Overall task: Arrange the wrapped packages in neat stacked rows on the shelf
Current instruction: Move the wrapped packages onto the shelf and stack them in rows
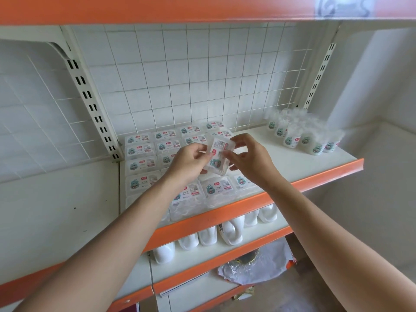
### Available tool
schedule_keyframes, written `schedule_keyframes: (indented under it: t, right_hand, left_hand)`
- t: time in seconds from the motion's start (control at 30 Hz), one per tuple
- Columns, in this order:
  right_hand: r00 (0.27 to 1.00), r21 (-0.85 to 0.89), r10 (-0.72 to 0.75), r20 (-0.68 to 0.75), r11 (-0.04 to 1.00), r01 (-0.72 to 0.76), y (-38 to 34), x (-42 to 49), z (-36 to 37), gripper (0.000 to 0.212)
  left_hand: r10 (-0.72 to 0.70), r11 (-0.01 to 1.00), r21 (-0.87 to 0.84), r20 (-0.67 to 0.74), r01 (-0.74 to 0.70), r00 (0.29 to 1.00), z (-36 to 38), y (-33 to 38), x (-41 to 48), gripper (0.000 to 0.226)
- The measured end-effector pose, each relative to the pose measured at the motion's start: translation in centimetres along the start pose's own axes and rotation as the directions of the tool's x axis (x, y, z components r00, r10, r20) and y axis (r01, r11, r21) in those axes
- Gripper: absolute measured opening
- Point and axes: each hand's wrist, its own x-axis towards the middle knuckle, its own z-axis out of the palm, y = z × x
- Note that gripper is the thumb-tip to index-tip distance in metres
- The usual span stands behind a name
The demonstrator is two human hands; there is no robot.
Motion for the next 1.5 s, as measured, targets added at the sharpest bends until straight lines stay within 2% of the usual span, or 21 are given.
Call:
schedule_keyframes:
  t: [0.1,0.23,0.43,0.57,0.67,0.73,0.87,1.17,1.37,1.5]
  right_hand:
    - [0.99,-0.21,-0.133,0.043,0.968,0.14,0.9,-0.4,-0.3,0.042]
    - [0.903,-0.376,-0.297,0.31,0.834,0.404,2.0,-0.8,-1.4,0.067]
    - [0.843,-0.424,-0.42,0.337,0.731,0.534,2.5,-1.0,-1.5,0.061]
    - [0.858,-0.448,-0.369,0.358,0.738,0.504,3.1,-1.3,-1.3,0.059]
    - [0.861,-0.467,-0.347,0.372,0.732,0.496,3.9,-1.9,-0.8,0.059]
    - [0.874,-0.479,-0.333,0.353,0.739,0.474,4.0,-2.1,-0.5,0.059]
    - [0.869,-0.481,-0.335,0.366,0.731,0.484,3.5,-2.1,-0.3,0.059]
    - [0.848,-0.494,-0.322,0.421,0.702,0.513,4.5,-2.5,-0.1,0.057]
    - [0.84,-0.503,-0.313,0.443,0.689,0.522,4.4,-2.6,0.2,0.051]
    - [0.847,-0.501,-0.275,0.456,0.707,0.499,4.3,-3.1,0.2,0.055]
  left_hand:
    - [0.021,0.993,0.115,-0.005,-0.02,1.0,0.1,0.2,0.2,0.026]
    - [0.029,0.973,0.228,-0.022,-0.024,0.999,0.2,0.1,0.3,0.018]
    - [0.041,0.951,0.305,0.062,-0.058,0.997,0.0,0.1,-0.5,0.014]
    - [0.118,0.891,0.434,0.066,-0.135,0.991,-0.7,-0.5,-1.7,0.025]
    - [0.22,0.767,0.596,0.105,-0.238,0.97,-1.2,-1.6,-2.9,0.03]
    - [0.226,0.689,0.674,0.151,-0.268,0.962,-1.4,-2.4,-3.6,0.034]
    - [0.266,0.603,0.738,0.17,-0.301,0.949,-1.2,-3.5,-4.7,0.044]
    - [0.299,0.488,0.793,0.24,-0.364,0.924,-1.3,-5.2,-5.9,0.067]
    - [0.329,0.454,0.818,0.214,-0.353,0.92,-0.9,-5.5,-5.8,0.059]
    - [0.328,0.431,0.841,0.192,-0.327,0.925,-0.4,-5.6,-6.0,0.054]
